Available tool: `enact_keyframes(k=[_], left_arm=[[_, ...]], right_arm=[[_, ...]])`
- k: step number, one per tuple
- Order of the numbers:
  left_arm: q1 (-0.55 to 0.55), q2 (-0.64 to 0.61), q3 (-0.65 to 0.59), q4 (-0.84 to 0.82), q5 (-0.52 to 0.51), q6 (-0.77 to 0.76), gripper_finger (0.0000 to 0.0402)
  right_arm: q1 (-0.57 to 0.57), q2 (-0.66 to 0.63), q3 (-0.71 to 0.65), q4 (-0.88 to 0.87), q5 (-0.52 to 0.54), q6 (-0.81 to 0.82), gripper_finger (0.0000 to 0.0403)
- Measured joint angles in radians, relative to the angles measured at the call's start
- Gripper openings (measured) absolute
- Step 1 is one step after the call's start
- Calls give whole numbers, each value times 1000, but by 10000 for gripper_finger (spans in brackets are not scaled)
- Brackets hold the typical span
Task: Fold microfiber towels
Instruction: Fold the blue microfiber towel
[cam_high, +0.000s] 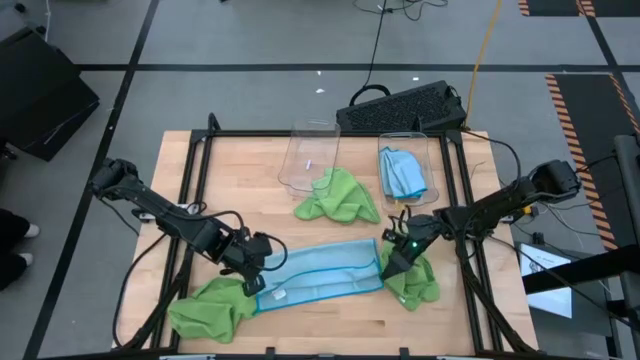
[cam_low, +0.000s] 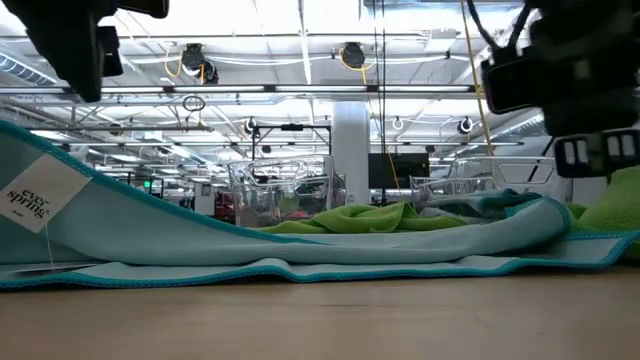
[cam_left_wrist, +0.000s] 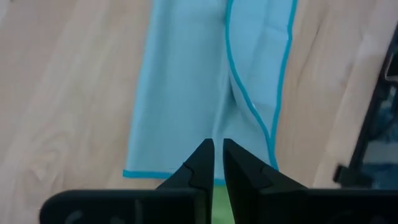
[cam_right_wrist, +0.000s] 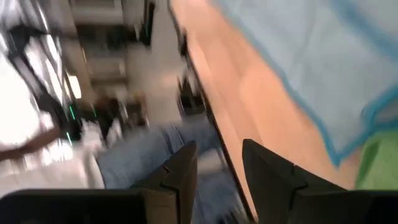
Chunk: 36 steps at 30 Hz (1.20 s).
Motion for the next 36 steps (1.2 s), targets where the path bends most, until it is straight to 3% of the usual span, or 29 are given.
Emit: enact_keyframes(k=[3, 7, 15, 18, 24, 29, 36], left_arm=[[0, 0, 0, 24, -36, -2, 35], [6, -1, -38, 89, -36, -57, 35], [-7, -1, -165, 222, 70, -278, 35], [-8, -1, -176, 224, 66, -333, 35], [-10, 0, -246, 311, 8, -401, 35], [-36, 0, -317, 501, -14, -380, 35], [-108, 0, -383, 623, -19, -348, 35]], right_arm=[[-45, -25, 0, -1, 72, 70, 119], [-120, -48, 2, -33, 80, 86, 119], [-179, -46, 127, -418, 86, -97, 118], [-179, -34, 162, -493, 158, -136, 118], [-186, -31, 166, -474, 283, -95, 118], [-192, -31, 166, -472, 286, -74, 118], [-188, -31, 166, -421, 283, -25, 118]])
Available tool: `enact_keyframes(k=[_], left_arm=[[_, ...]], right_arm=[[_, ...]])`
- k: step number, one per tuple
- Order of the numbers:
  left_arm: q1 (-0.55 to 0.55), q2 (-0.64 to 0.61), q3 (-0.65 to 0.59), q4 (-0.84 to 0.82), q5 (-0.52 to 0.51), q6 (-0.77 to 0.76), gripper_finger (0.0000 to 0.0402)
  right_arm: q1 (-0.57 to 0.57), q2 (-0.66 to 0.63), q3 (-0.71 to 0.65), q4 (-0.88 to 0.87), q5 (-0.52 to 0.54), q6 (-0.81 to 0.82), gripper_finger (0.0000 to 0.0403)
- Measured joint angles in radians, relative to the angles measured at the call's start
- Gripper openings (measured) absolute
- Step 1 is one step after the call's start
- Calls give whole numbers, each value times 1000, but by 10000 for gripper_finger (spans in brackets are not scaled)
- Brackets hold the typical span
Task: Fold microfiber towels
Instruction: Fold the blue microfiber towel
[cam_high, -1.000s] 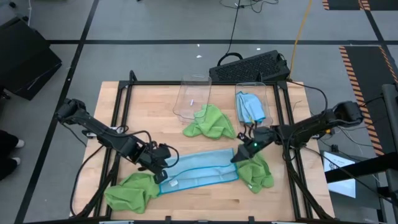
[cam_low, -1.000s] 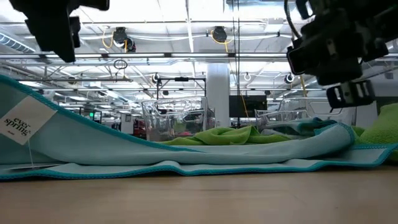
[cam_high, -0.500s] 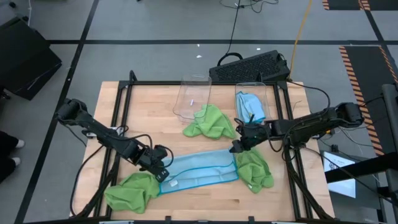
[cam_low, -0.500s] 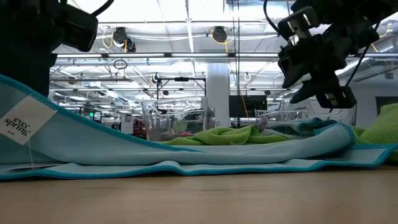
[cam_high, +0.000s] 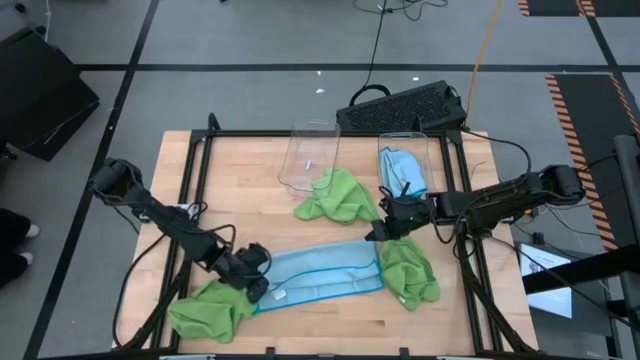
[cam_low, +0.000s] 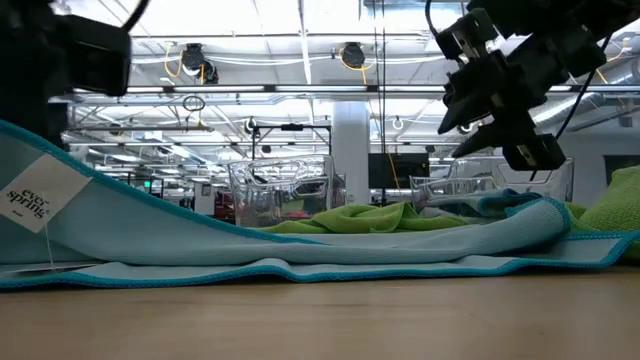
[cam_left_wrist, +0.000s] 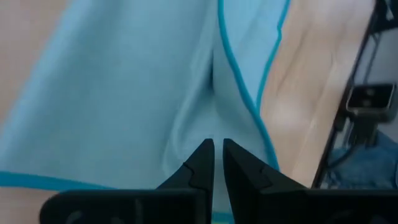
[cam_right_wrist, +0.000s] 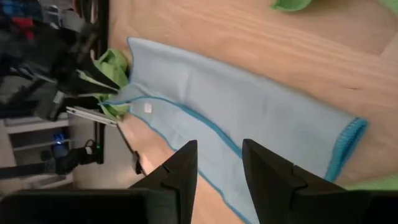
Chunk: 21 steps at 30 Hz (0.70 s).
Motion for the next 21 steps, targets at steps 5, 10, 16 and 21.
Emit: enact_keyframes(k=[5, 10, 16, 21], left_arm=[[-59, 0, -70, 114, -3, 8, 35], [-100, 0, -110, 177, -23, 15, 35], [-117, 0, -157, 270, -50, 37, 35], [-117, 0, -170, 307, -50, 73, 35]], right_arm=[[10, 0, 0, 1, 1, 45, 118], [26, 0, 0, 1, 2, 75, 118], [49, 0, 0, -3, 5, 109, 118], [50, 0, 0, -21, 33, 133, 118]])
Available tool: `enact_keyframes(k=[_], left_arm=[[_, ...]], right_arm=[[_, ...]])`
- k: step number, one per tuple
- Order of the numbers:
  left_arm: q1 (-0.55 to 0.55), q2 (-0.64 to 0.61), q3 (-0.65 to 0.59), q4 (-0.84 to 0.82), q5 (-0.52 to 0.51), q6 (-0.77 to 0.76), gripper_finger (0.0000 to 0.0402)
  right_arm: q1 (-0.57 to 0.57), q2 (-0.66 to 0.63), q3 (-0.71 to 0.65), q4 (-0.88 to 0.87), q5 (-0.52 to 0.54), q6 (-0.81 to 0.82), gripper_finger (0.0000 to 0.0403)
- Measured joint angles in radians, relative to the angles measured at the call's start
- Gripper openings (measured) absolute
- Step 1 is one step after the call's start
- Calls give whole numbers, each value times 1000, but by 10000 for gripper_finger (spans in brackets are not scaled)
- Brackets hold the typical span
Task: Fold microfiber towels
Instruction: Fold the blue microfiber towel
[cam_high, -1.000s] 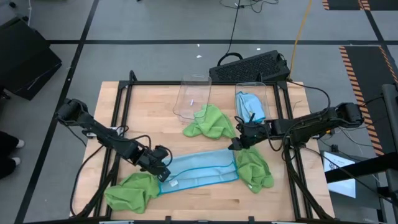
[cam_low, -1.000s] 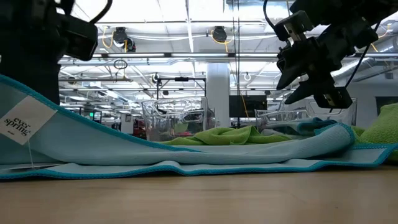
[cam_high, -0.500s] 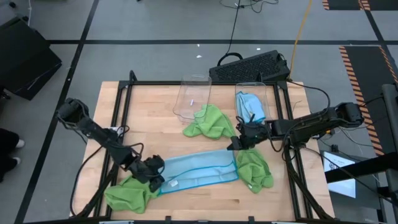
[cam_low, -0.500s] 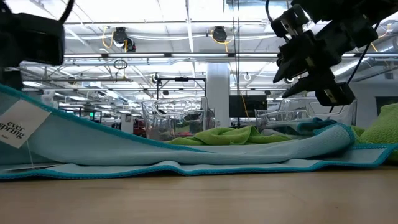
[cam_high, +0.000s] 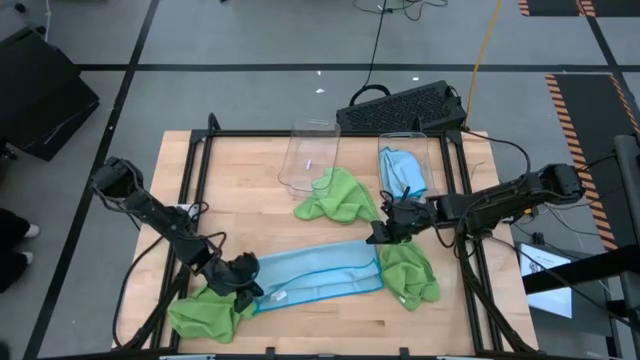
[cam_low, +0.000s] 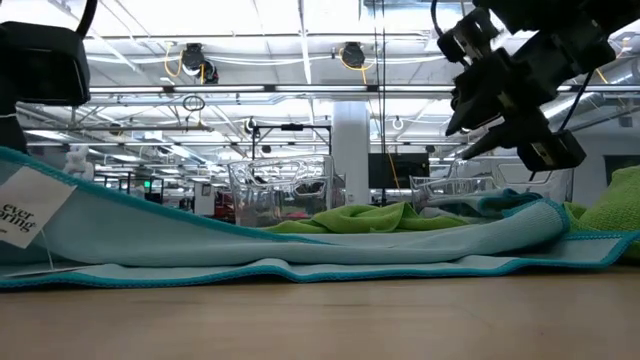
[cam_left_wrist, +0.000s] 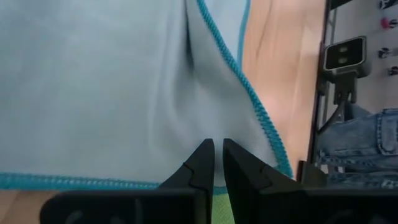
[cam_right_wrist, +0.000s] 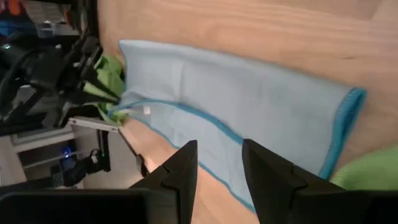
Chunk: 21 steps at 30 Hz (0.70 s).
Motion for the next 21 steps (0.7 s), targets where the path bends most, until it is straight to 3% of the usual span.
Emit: enact_keyframes(k=[4, 9, 21], left_arm=[[0, 0, 0, 24, 0, 16, 35], [0, 0, 0, 54, 0, 10, 35], [0, 0, 0, 56, 8, -25, 35]], right_arm=[[-16, 20, 0, -59, -12, -16, 103], [-18, 93, 0, -76, -108, -42, 69], [13, 239, 14, -34, -138, -92, 27]])
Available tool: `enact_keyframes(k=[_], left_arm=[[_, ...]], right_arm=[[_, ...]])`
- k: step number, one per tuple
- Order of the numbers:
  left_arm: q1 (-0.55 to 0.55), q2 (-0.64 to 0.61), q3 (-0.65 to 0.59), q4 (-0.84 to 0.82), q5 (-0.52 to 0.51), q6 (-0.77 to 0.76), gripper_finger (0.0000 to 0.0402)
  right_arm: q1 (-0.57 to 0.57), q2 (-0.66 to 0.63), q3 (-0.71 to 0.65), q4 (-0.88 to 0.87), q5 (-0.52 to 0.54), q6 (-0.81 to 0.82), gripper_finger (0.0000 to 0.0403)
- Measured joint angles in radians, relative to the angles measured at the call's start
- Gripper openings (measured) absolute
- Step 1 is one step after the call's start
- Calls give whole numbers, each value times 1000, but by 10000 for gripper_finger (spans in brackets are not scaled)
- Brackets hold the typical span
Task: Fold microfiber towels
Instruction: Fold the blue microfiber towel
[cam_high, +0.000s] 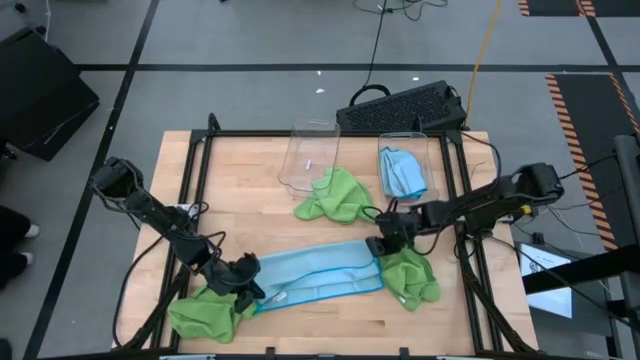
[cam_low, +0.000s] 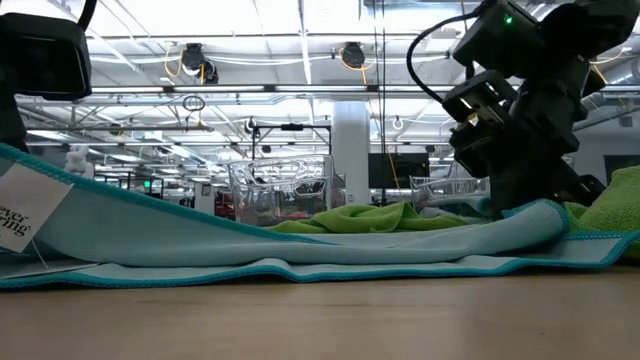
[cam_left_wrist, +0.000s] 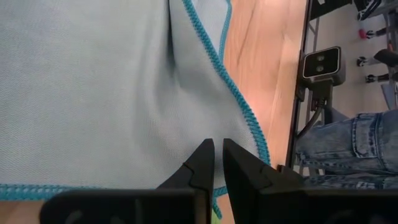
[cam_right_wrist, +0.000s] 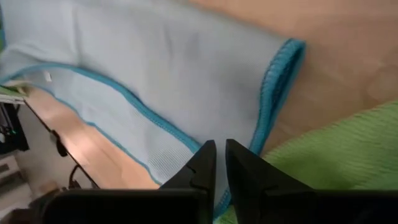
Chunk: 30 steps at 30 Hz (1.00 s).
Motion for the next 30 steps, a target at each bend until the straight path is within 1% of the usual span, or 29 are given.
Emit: enact_keyframes(k=[4, 7, 13, 18, 25, 30], left_arm=[[0, 0, 1, -26, 0, 0, 35], [0, 0, 1, -43, 1, -1, 35], [-1, 0, 1, -32, 9, -10, 35], [-15, 0, 1, -33, 18, -12, 35], [-39, 0, 1, -38, 18, -35, 35], [-56, 0, 1, 1, 18, -54, 35]], right_arm=[[20, 43, 21, 1, -5, -24, 26], [34, 68, 42, 4, -38, -38, 26], [64, 62, 66, 11, -58, -67, 26], [91, 61, 66, 11, -102, -84, 26], [155, 60, 66, 12, -102, -83, 26], [198, 60, 66, 12, -102, -82, 26]])
